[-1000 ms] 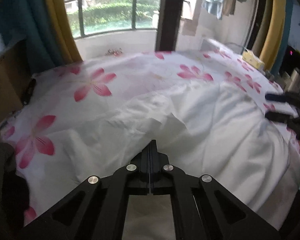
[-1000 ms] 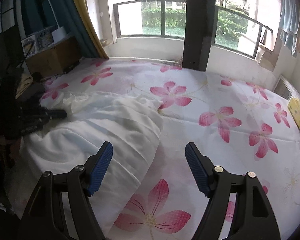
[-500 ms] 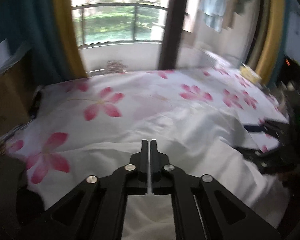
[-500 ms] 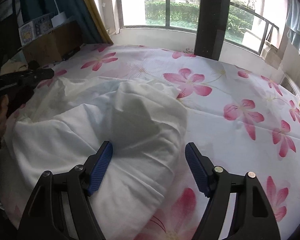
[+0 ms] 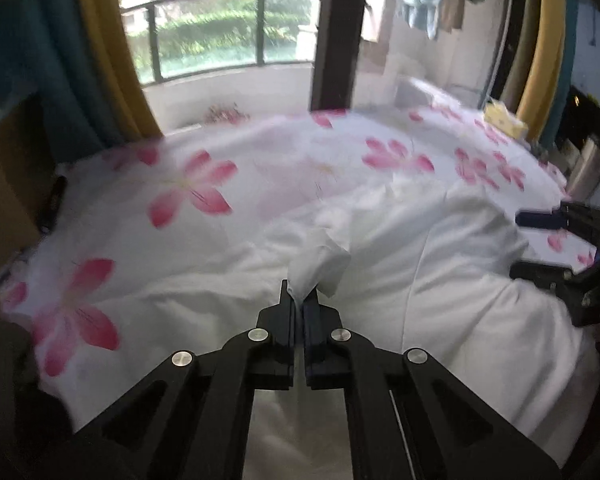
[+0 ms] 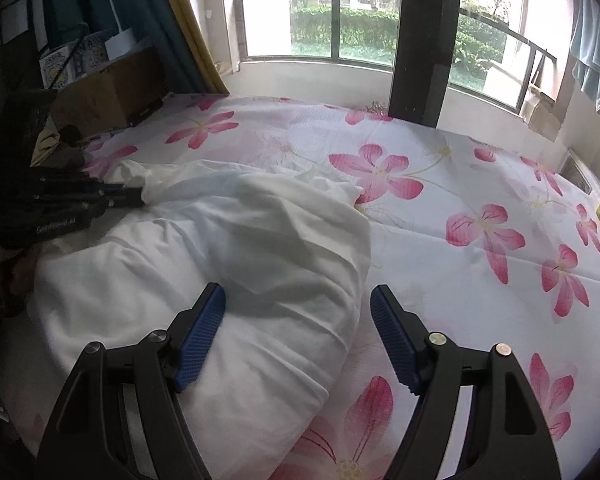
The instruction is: Fold large clothes
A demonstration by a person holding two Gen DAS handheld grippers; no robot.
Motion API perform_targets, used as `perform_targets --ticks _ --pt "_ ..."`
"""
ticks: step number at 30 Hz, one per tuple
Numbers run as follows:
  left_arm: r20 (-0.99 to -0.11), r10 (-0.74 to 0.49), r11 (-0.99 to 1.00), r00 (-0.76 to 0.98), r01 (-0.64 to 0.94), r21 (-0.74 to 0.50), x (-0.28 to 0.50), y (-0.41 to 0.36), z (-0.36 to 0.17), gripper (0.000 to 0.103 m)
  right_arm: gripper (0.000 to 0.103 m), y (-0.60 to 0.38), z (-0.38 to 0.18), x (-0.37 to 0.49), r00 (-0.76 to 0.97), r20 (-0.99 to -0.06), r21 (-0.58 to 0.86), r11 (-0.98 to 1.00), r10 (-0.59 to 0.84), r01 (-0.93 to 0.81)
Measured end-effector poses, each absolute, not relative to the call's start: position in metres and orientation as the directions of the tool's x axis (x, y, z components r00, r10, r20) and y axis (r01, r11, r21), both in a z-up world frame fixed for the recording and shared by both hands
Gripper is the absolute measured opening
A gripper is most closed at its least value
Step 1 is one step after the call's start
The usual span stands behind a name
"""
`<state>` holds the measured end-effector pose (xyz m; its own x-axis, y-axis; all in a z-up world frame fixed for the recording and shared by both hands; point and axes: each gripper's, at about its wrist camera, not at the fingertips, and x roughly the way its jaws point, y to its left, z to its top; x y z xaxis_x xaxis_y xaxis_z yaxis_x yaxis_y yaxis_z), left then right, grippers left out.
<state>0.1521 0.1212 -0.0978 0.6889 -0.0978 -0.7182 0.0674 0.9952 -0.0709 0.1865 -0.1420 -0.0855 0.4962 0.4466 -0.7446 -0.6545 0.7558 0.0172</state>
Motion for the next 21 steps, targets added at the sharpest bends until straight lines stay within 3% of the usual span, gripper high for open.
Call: perform_targets --ticks 8,14,16,18,21 --pt "-0.721 -0.034 0.997 0.692 -0.026 -0.072 0.144 0.148 -0.085 0.004 0.075 -0.147 -0.067 0.174 0.481 -0.742 0.017 0.731 0.467 -0.682" --pt "-0.79 -0.028 0.992 0.612 -0.082 -0.099 0.142 0.159 -0.11 0.005 0.076 -0.135 -0.098 0.168 0.462 -0.762 0.005 0.719 0.453 -0.695" --pt "-0.797 -0.009 0.991 0.603 -0.104 -0.089 0.138 0.162 -0.111 0.011 0.077 -0.132 -0.104 0.166 0.468 -0.765 -0.004 0.723 0.443 -0.691" --pt "-0.791 0.011 0.986 0.611 -0.136 -0.091 0.13 0.166 -0.109 0.031 0.078 -0.13 -0.104 0.164 0.485 -0.758 -0.026 0.723 0.436 -0.691" --pt "-0.775 0.044 0.974 0.631 -0.198 -0.106 0.112 0.178 -0.102 0.043 0.081 -0.131 -0.105 0.164 0.493 -0.756 -0.032 0.728 0.43 -0.684"
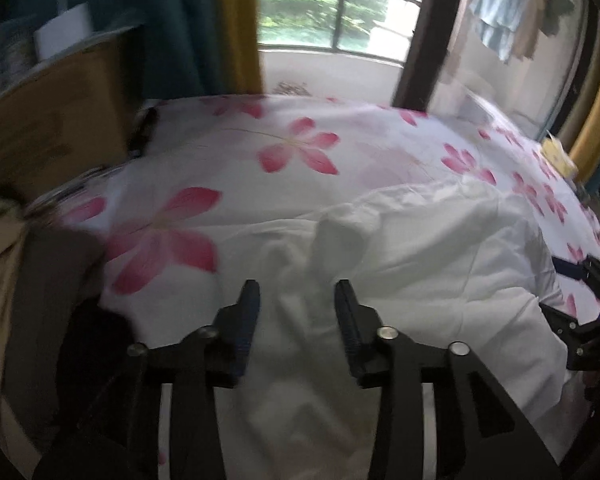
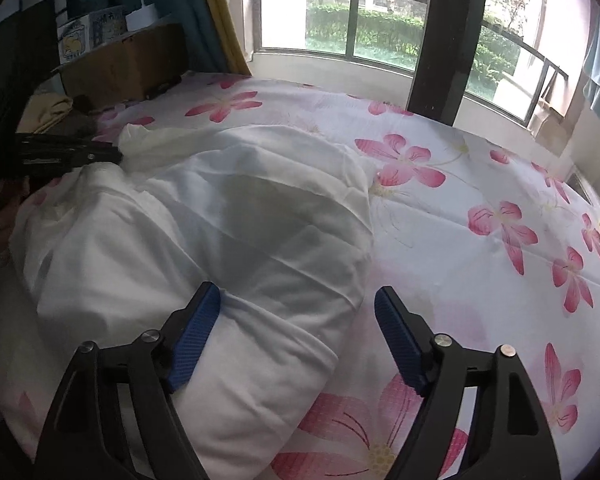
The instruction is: Fold large clothes
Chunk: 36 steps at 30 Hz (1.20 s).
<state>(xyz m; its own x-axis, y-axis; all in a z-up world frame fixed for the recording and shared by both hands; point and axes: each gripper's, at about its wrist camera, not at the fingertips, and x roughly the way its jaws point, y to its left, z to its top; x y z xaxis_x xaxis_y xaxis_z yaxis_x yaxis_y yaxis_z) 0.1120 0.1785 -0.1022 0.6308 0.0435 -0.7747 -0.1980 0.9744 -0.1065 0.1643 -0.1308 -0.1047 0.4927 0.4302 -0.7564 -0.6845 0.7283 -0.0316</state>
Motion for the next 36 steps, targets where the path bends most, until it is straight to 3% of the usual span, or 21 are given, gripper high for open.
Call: perform_targets --ticks 2,6,15,18,21,28,34,36 --pt "-0.771 0.049 0.964 0.635 -0.232 -0.129 0.1 0.187 -0.1 0.045 0.081 -0.131 -0.104 0.164 0.497 -0.756 -0.035 0.732 0.426 -0.68" --pt "-0.759 0.031 0.941 0.65 -0.275 -0.197 0.074 0.198 -0.098 0.062 0.081 -0.133 -0.095 0.159 0.522 -0.741 -0.057 0.735 0.422 -0.676" --pt "-0.771 -0.077 0.894 0.633 -0.299 -0.334 0.049 0.199 -0.125 0.069 0.081 -0.161 -0.069 0.156 0.556 -0.707 -0.034 0.764 0.438 -0.645" --pt "-0.76 -0.092 0.895 0.643 -0.281 -0.347 0.053 0.193 -0.125 0.077 0.081 -0.169 -0.067 0.157 0.557 -0.706 -0.026 0.77 0.438 -0.638" --pt "-0.722 -0.187 0.865 0.666 -0.236 -0.442 0.063 0.189 -0.129 0.081 0.081 -0.173 -0.07 0.16 0.553 -0.71 -0.015 0.776 0.436 -0.631" --pt "-0.621 -0.411 0.76 0.667 -0.125 -0.637 0.087 0.171 -0.138 0.082 0.081 -0.165 -0.088 0.166 0.528 -0.734 -0.006 0.773 0.428 -0.635" --pt "-0.599 -0.471 0.743 0.647 -0.075 -0.665 0.104 0.145 -0.14 0.082 0.081 -0.152 -0.1 0.169 0.51 -0.757 -0.008 0.773 0.41 -0.634" --pt "-0.56 -0.507 0.709 0.655 -0.052 -0.703 0.105 0.14 -0.141 0.087 0.081 -0.147 -0.103 0.169 0.5 -0.765 -0.011 0.767 0.406 -0.641"
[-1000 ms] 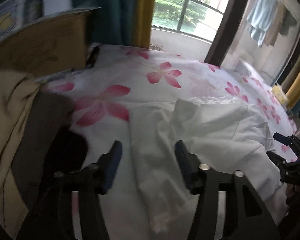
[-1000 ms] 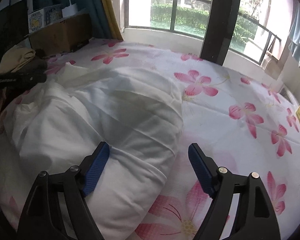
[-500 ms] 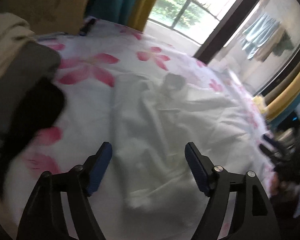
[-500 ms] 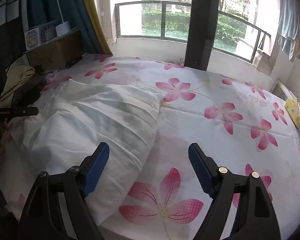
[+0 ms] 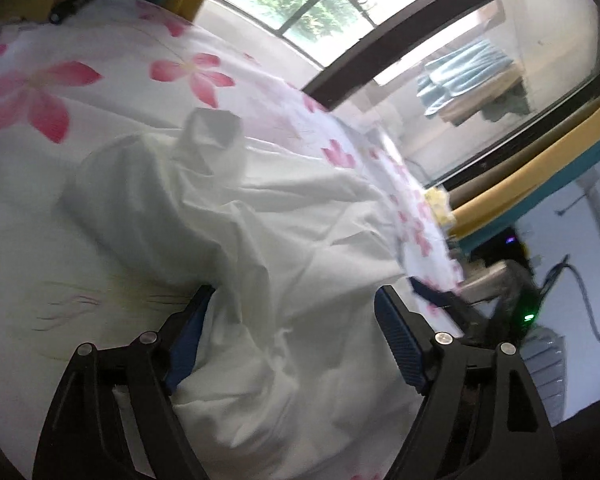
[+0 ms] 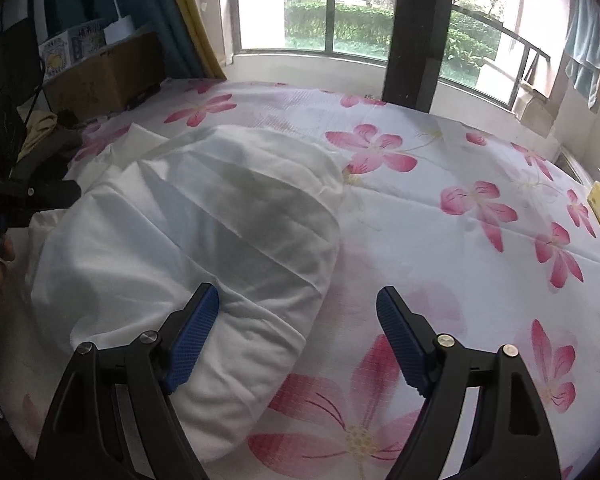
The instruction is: Fold large clothes
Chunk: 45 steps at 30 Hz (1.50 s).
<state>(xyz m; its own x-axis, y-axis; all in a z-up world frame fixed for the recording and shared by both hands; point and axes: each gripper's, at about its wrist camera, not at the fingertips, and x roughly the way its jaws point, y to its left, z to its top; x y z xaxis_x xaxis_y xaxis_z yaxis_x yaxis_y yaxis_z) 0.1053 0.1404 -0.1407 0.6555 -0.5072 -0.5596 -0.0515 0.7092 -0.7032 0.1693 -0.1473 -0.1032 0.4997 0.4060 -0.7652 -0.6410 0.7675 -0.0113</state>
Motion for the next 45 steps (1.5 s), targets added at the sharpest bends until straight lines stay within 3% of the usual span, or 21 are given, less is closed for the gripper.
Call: perform_targets --ticks 6,11,15,19,22,24,26,33,37,40,45 --pt "-0.511 -0.537 0.681 0.672 -0.013 -0.732 0.107 0.13 -0.135 0.092 0.081 -0.137 -0.107 0.167 0.487 -0.769 -0.006 0.757 0.414 -0.653" --pt "-0.539 -0.53 0.722 0.655 0.016 -0.691 0.111 0.116 -0.129 0.095 0.081 -0.139 -0.108 0.17 0.47 -0.771 0.02 0.754 0.429 -0.656" --pt "-0.682 -0.442 0.839 0.583 0.0 -0.544 0.124 0.094 -0.135 0.095 0.081 -0.138 -0.108 0.171 0.468 -0.77 0.025 0.754 0.433 -0.657" --pt "-0.732 -0.356 0.911 0.581 0.04 -0.411 0.127 0.08 -0.132 0.095 0.081 -0.14 -0.107 0.171 0.463 -0.77 0.035 0.753 0.439 -0.657" --pt "-0.737 -0.32 0.931 0.595 0.054 -0.361 0.125 0.081 -0.133 0.083 0.081 -0.145 -0.104 0.174 0.448 -0.767 0.065 0.751 0.459 -0.657" --pt "-0.722 -0.334 0.922 0.606 0.05 -0.385 0.124 0.09 -0.134 0.06 0.081 -0.151 -0.101 0.177 0.435 -0.761 0.099 0.749 0.481 -0.655" --pt "-0.691 -0.383 0.89 0.613 0.045 -0.454 0.124 0.103 -0.138 0.05 0.081 -0.159 -0.097 0.184 0.421 -0.752 0.148 0.751 0.508 -0.643" --pt "-0.648 -0.397 0.864 0.65 0.027 -0.502 0.123 0.11 -0.14 0.034 0.081 -0.148 -0.114 0.195 0.295 -0.741 0.312 0.699 0.603 -0.644" --pt "-0.632 -0.394 0.868 0.668 0.044 -0.494 0.118 0.109 -0.133 0.028 0.046 -0.137 -0.114 0.188 0.271 -0.719 0.347 0.669 0.64 -0.657" --pt "-0.623 -0.397 0.869 0.674 0.057 -0.491 0.116 0.108 -0.129 0.026 0.031 -0.133 -0.114 0.186 0.268 -0.71 0.352 0.658 0.651 -0.666" --pt "-0.606 -0.393 0.871 0.692 0.07 -0.486 0.109 0.11 -0.123 0.023 0.023 -0.127 -0.098 0.177 0.294 -0.692 0.319 0.645 0.659 -0.695"
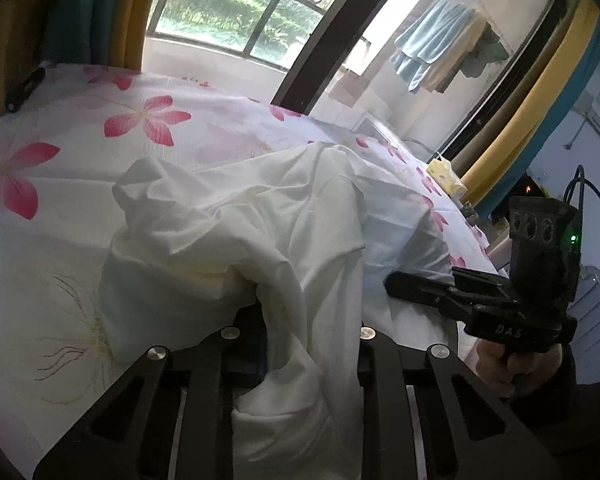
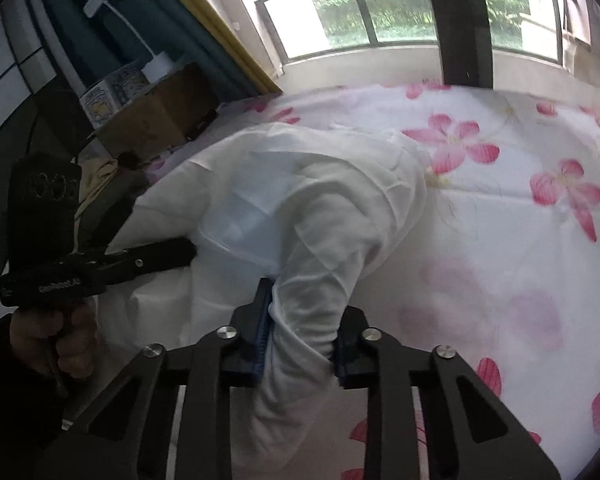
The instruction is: Fold large clothes
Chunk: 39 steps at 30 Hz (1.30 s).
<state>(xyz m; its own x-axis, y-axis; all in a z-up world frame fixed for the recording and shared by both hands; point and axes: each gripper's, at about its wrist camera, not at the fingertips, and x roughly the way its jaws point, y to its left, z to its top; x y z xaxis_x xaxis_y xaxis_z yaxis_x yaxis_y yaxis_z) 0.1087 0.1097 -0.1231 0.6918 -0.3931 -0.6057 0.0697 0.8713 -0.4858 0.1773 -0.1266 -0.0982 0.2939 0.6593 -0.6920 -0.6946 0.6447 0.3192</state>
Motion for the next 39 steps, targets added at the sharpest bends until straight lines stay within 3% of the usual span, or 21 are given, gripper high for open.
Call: perform_targets --ticks 22,39 --pt "-0.525 -0.262 0.884 0.809 -0.017 -0.467 0.035 0.18 -0.083 0.022 0.019 -0.062 -0.04 0.137 0.282 -0.608 0.227 0.503 0.742 -0.834" --pt "-0.589 -0.124 0.914 0.798 -0.139 -0.381 0.018 0.239 -0.081 0.022 0.019 0.013 -0.035 0.12 0.205 -0.596 0.256 0.425 0.776 -0.868"
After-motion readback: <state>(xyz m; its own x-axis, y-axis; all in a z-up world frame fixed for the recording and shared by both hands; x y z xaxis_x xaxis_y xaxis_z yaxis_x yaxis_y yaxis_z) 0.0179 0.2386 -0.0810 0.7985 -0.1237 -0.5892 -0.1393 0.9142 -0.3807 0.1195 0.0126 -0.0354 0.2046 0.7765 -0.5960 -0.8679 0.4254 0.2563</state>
